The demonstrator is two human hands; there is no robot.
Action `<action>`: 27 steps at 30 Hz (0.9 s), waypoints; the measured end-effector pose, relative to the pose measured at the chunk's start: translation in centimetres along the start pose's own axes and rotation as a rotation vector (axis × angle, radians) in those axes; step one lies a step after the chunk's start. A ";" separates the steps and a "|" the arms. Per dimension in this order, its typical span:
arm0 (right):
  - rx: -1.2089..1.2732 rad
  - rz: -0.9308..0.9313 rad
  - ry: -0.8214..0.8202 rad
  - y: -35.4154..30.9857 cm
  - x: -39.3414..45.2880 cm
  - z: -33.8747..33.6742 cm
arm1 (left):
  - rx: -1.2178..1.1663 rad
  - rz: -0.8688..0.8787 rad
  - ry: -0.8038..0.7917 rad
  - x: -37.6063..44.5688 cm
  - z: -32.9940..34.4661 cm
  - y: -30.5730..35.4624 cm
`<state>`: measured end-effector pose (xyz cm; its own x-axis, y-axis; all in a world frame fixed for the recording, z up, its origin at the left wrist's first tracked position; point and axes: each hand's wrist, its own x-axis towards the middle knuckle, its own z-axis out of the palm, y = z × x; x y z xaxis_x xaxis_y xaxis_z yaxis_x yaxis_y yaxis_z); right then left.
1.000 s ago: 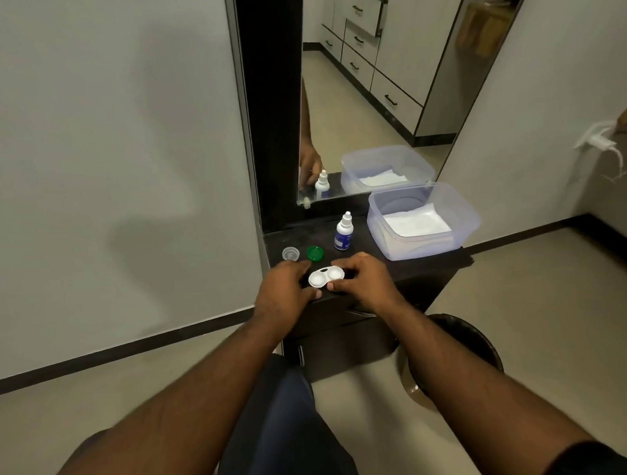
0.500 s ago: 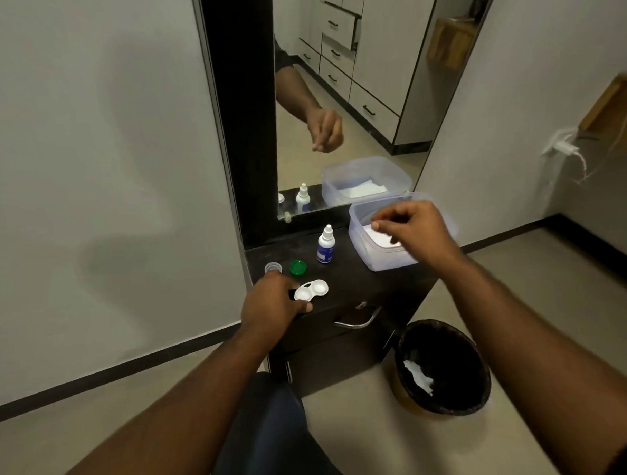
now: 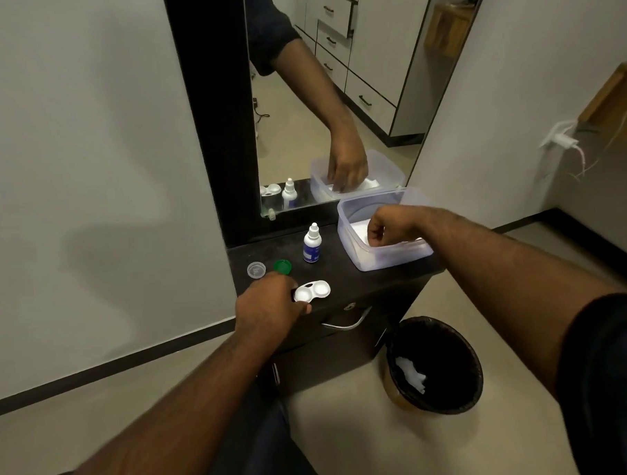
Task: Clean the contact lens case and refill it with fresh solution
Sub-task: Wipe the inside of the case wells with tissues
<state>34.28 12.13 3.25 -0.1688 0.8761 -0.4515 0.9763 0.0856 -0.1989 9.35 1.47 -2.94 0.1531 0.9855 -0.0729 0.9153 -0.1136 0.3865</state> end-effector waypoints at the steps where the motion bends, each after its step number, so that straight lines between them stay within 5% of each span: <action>1: -0.015 0.004 0.007 0.0 0.4 0.2 | 0.005 -0.001 0.006 0.0 0.0 0.0; 18: 0.294 -0.057 0.160 2.4 0.0 -0.6 | 0.012 0.004 0.009 -0.6 0.0 0.2; 25: 0.250 -0.048 0.071 2.1 0.0 -0.1 | 0.012 0.007 0.016 -0.9 -0.3 0.2; 27: 0.257 -0.011 0.162 2.6 0.6 -0.1 | 0.010 0.007 0.007 -0.9 -0.3 0.3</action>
<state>36.70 12.91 2.54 -0.1348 0.9417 -0.3082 0.9048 -0.0098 -0.4257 9.33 0.64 -2.47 0.1571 0.9855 -0.0642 0.9177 -0.1217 0.3782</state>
